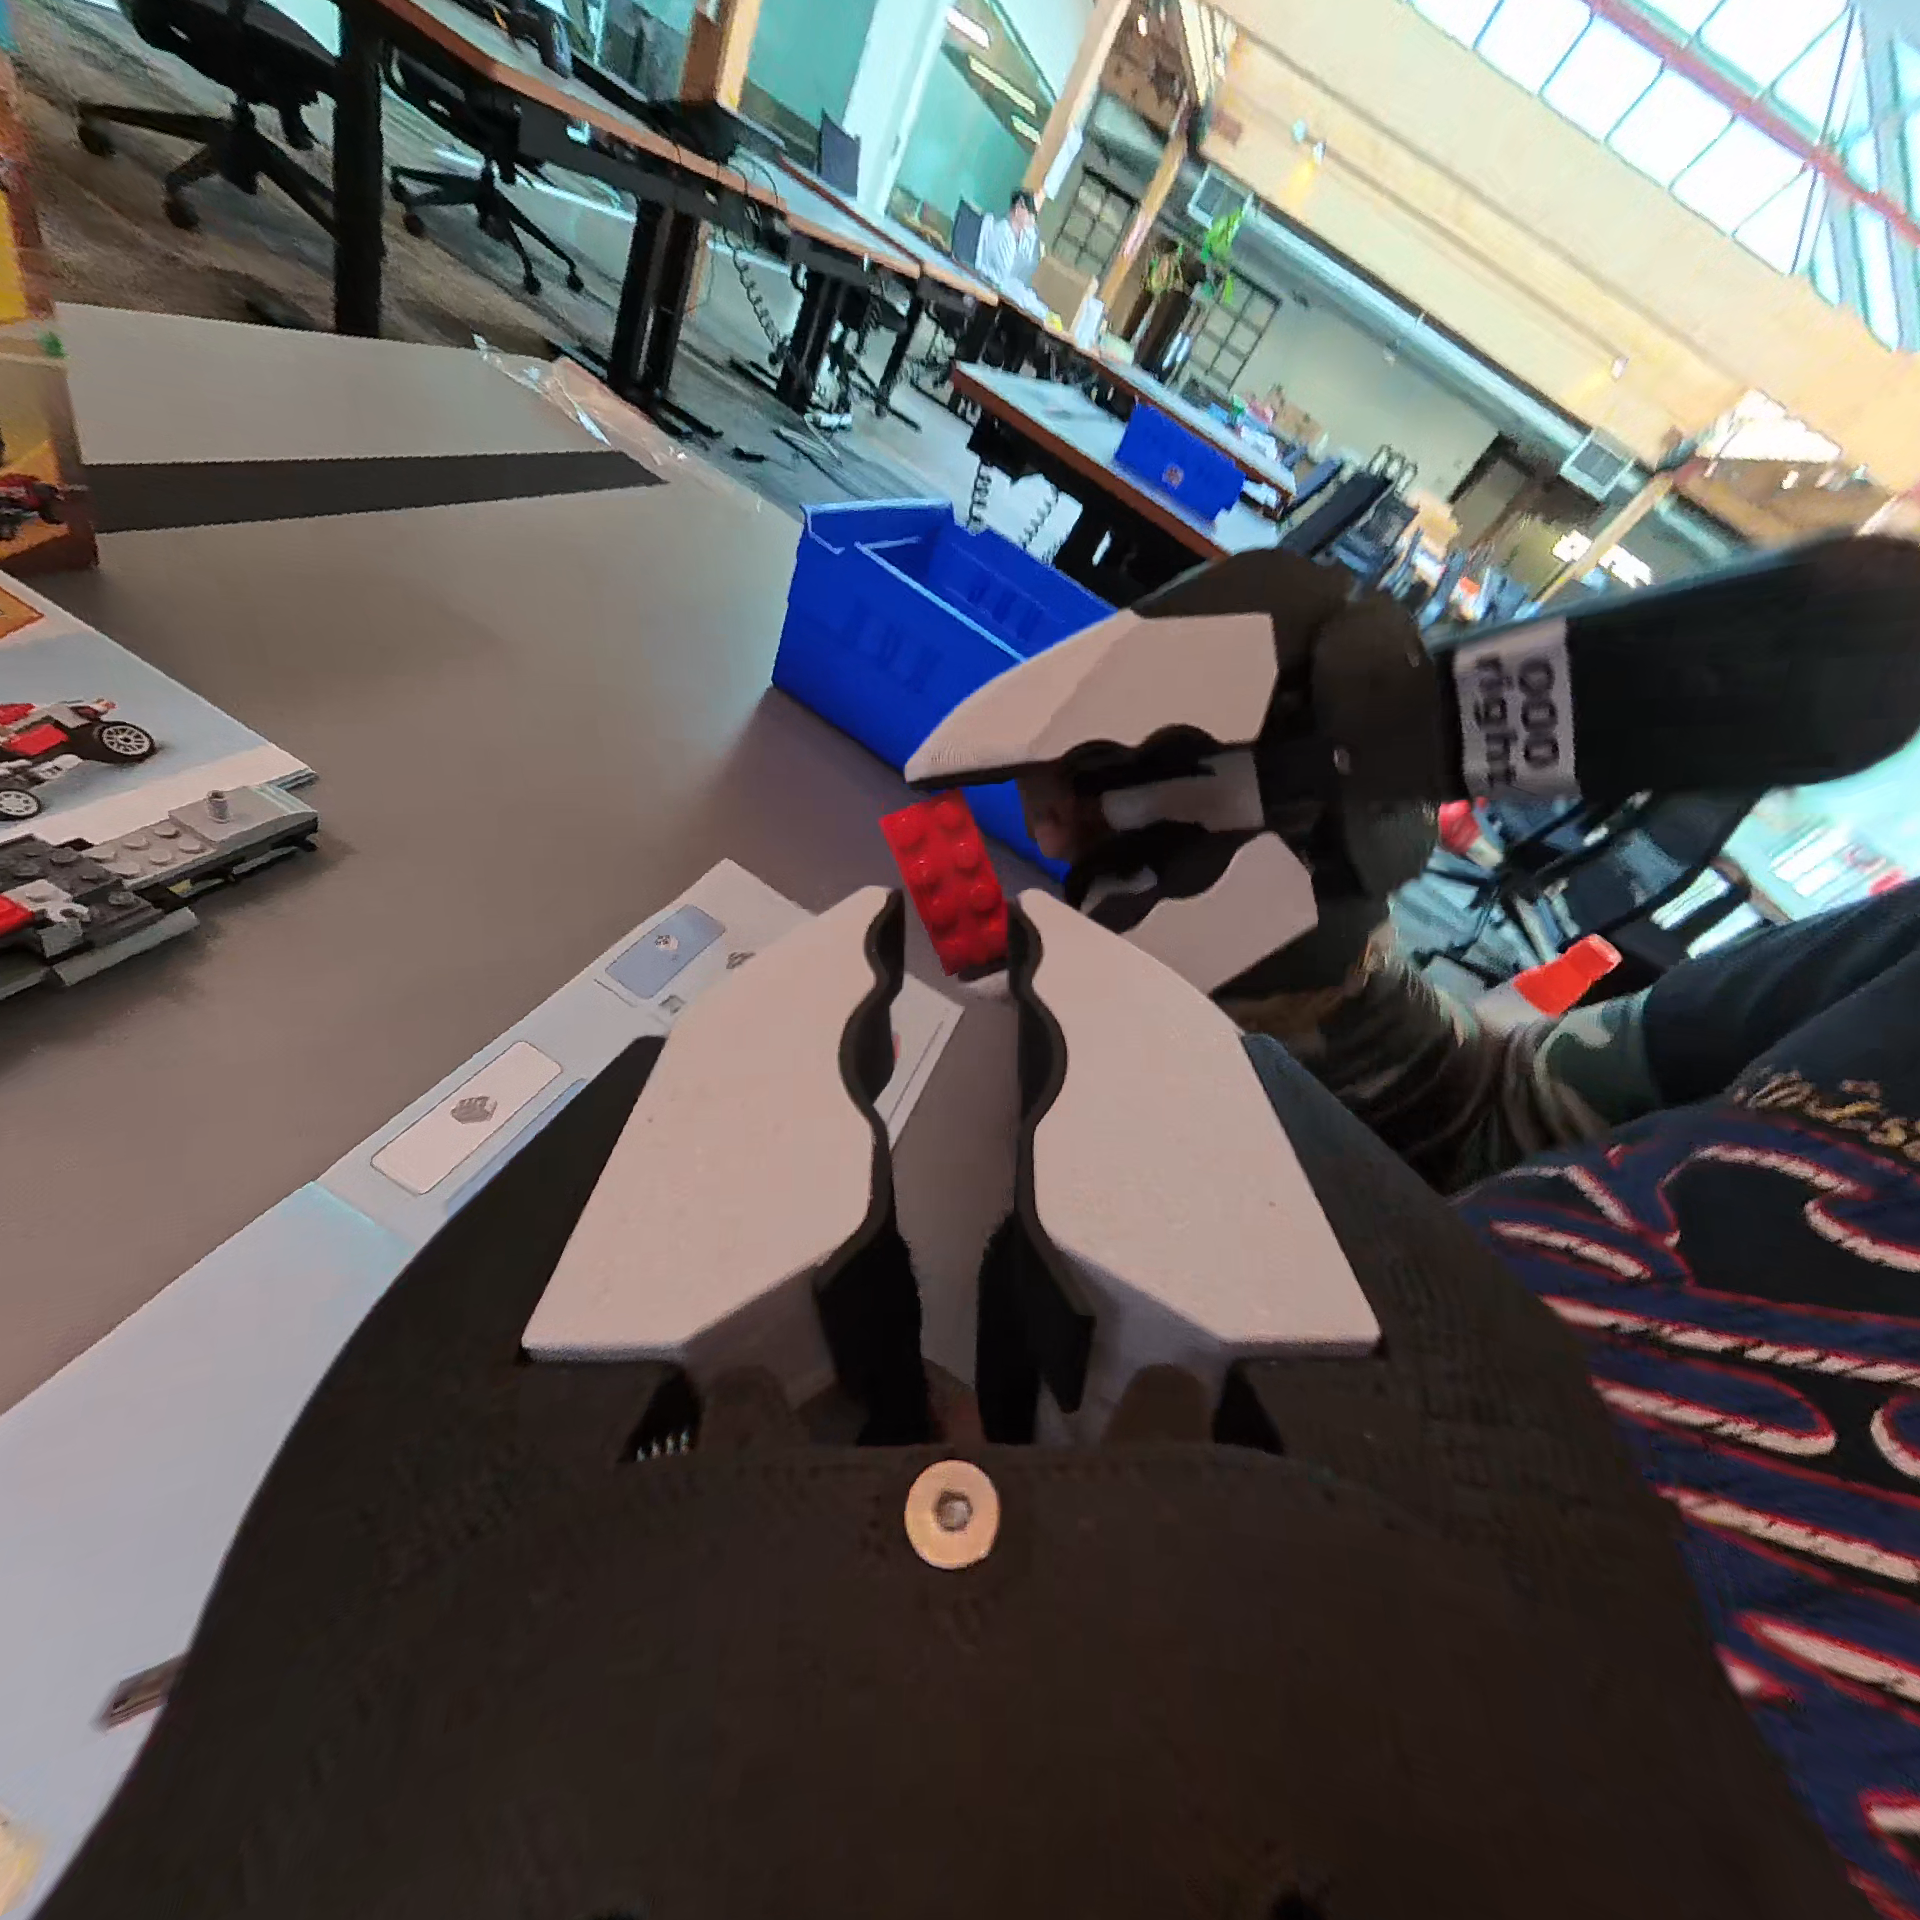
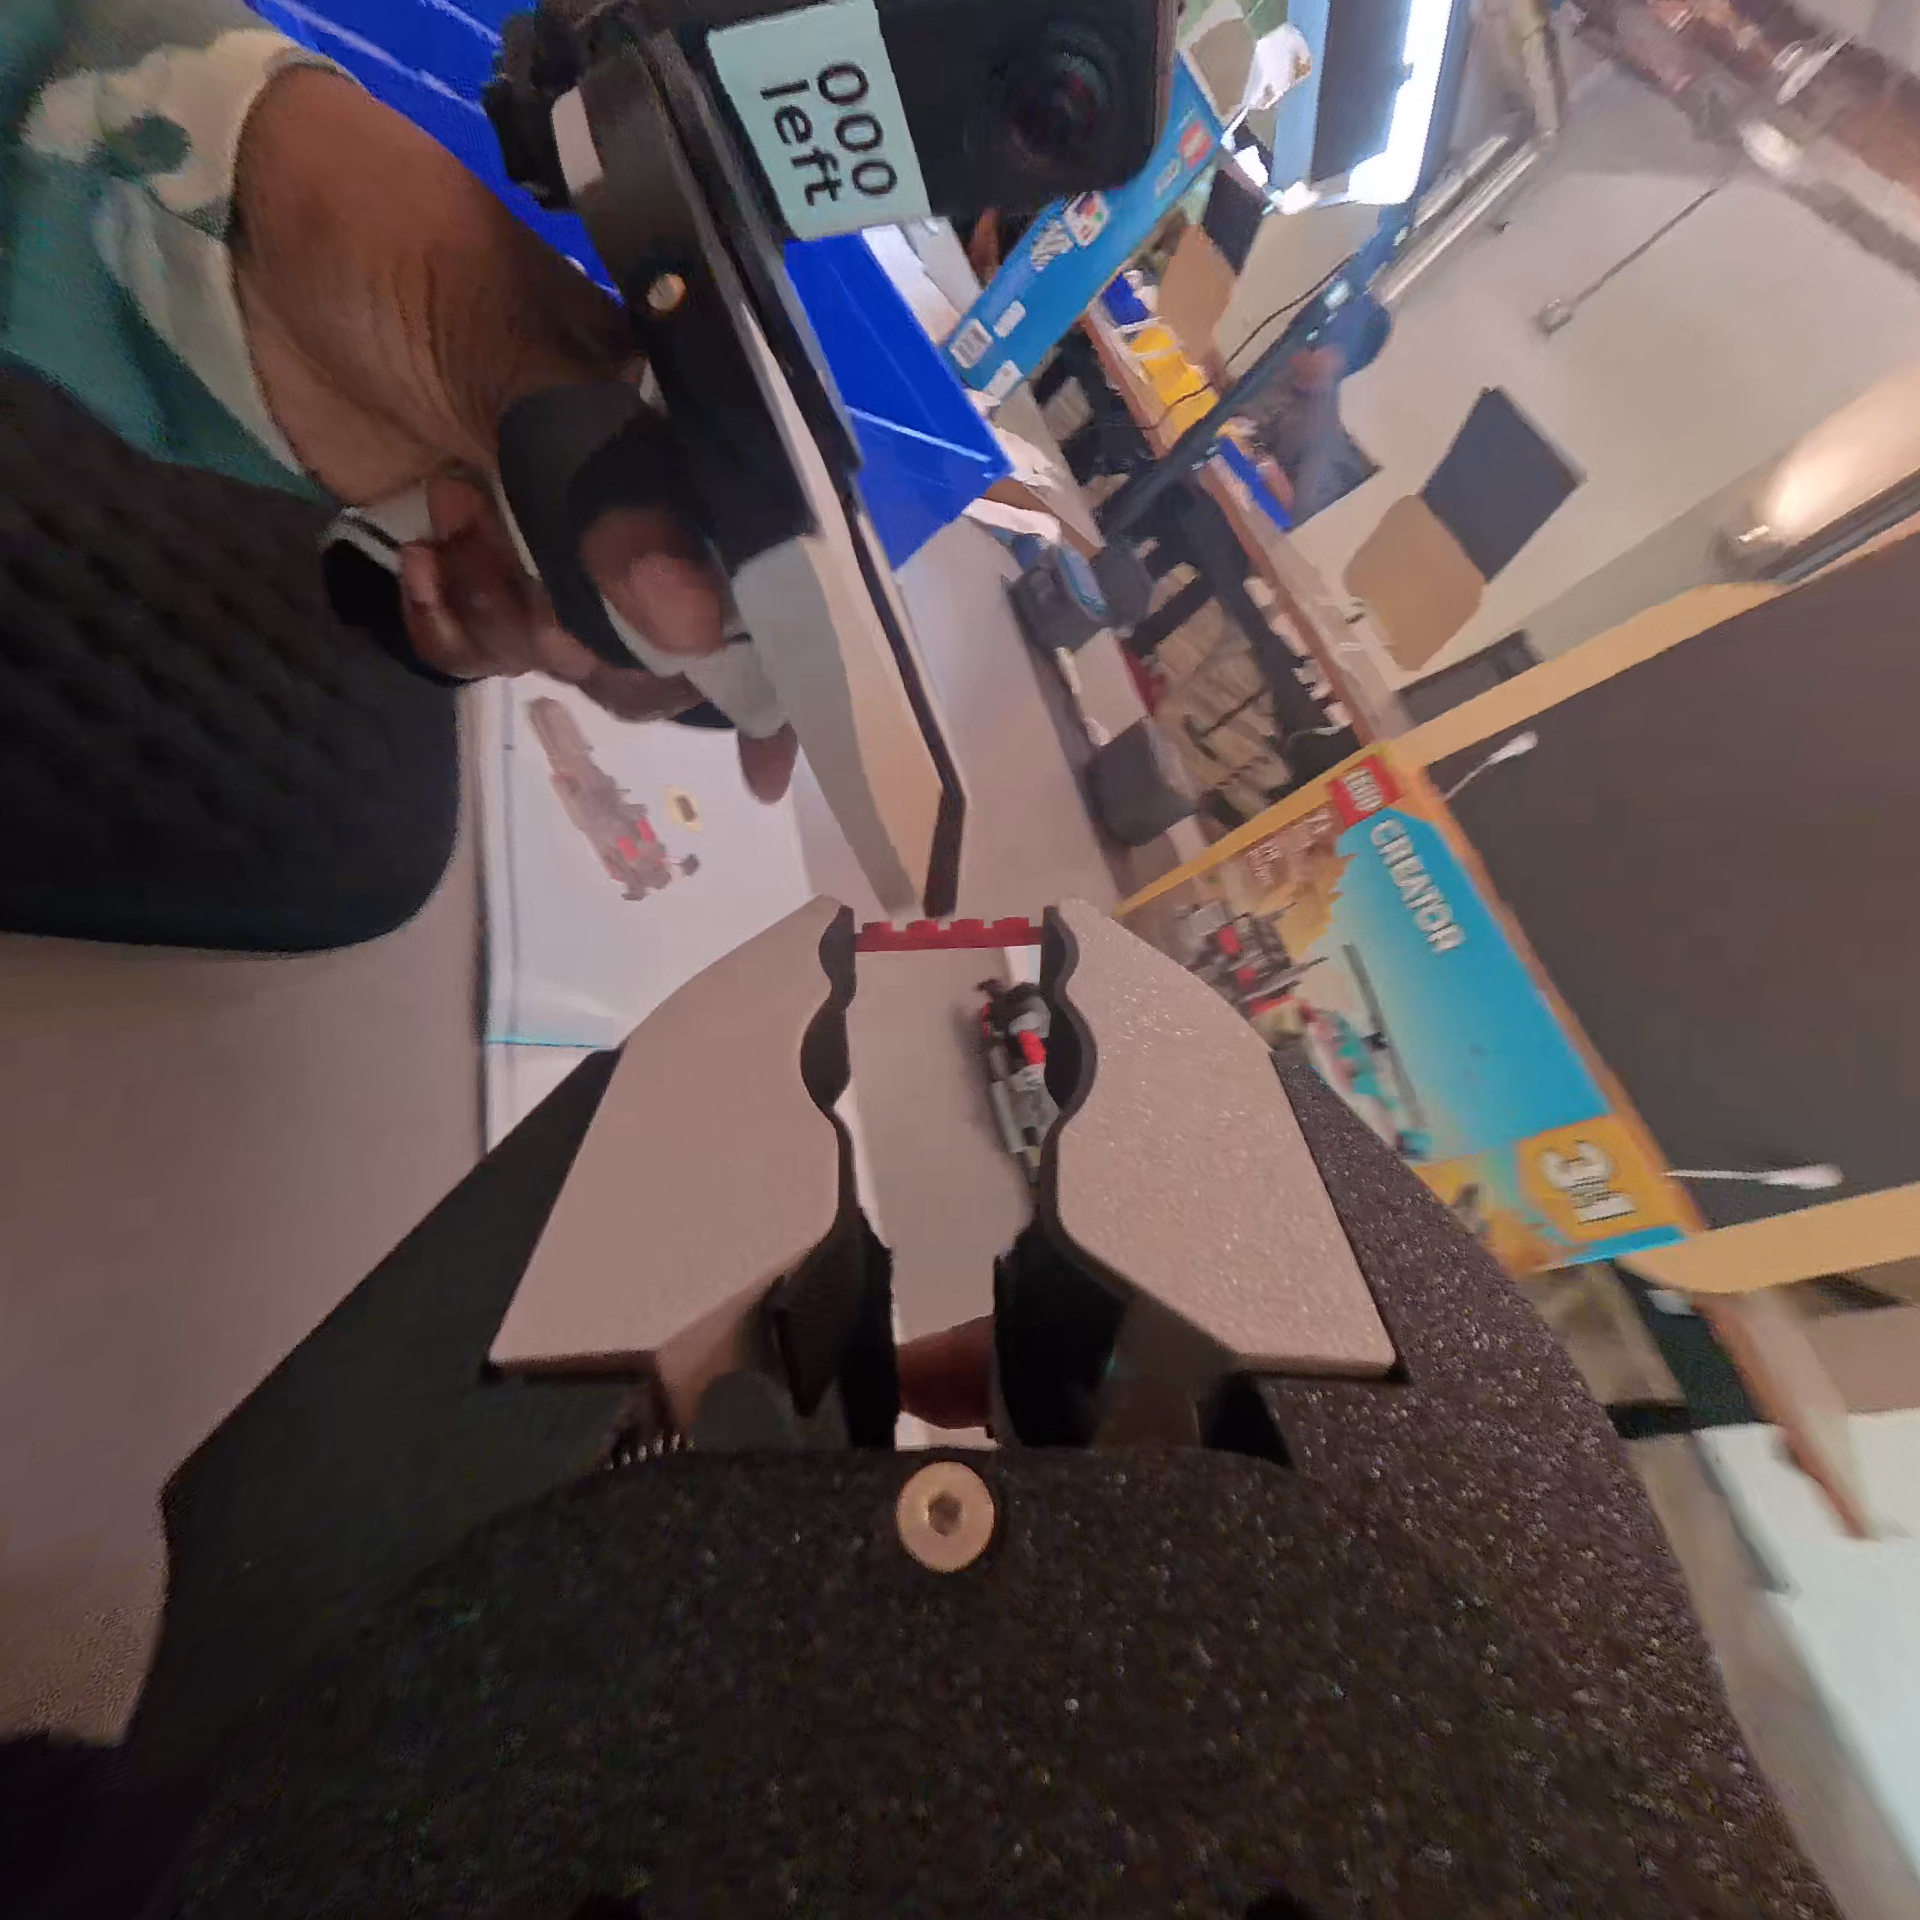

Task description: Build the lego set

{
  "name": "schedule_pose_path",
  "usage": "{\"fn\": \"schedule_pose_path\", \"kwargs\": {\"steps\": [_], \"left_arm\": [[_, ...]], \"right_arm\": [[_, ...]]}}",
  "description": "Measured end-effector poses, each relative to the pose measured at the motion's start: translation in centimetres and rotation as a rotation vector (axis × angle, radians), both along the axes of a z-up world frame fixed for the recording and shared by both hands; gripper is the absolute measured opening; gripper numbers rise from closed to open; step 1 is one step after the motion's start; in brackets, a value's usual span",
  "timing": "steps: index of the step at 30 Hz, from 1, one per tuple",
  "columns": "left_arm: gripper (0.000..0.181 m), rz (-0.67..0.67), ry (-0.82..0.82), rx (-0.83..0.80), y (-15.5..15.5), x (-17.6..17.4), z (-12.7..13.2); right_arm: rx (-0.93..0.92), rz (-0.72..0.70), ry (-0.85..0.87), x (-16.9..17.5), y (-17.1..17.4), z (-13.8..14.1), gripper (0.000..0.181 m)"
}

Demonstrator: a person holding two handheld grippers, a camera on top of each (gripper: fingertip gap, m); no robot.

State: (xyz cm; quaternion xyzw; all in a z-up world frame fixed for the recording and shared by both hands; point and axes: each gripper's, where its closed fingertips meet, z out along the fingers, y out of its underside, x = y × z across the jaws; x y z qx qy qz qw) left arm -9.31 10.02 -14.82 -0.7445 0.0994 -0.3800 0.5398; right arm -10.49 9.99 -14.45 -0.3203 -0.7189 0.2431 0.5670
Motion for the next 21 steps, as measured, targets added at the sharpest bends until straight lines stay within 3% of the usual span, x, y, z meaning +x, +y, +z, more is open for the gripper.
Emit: {"fn": "schedule_pose_path", "kwargs": {"steps": [2, 5, 8, 11, 16, 21], "left_arm": [[0.024, -0.011, 0.106, 0.006, -0.2, -0.6, -1.0], [0.028, -0.066, 0.396, 0.005, -1.0, -1.4, -4.8], [0.034, -0.161, 0.623, -0.013, -1.0, -1.1, -8.9], [0.038, -0.274, 0.744, -0.029, -0.4, 0.1, -11.5], [0.041, -0.349, 0.787, -0.021, 1.3, 1.3, -13.0], [0.034, -0.382, 0.842, -0.073, 1.4, 0.7, -14.8]], "right_arm": [[-0.152, 0.056, -0.106, 1.3, 0.7, -2.3, 0.034], [-0.391, 0.089, -0.351, 3.6, 2.1, -8.0, 0.034], [-0.463, 0.095, -0.445, 4.3, 2.7, -11.4, 0.034], [-0.484, 0.110, -0.468, 3.6, 2.5, -12.6, 0.034], [-0.487, 0.082, -0.535, 3.5, 2.8, -14.9, 0.034], [-0.491, 0.058, -0.541, 4.3, 3.1, -15.2, 0.034]]}}
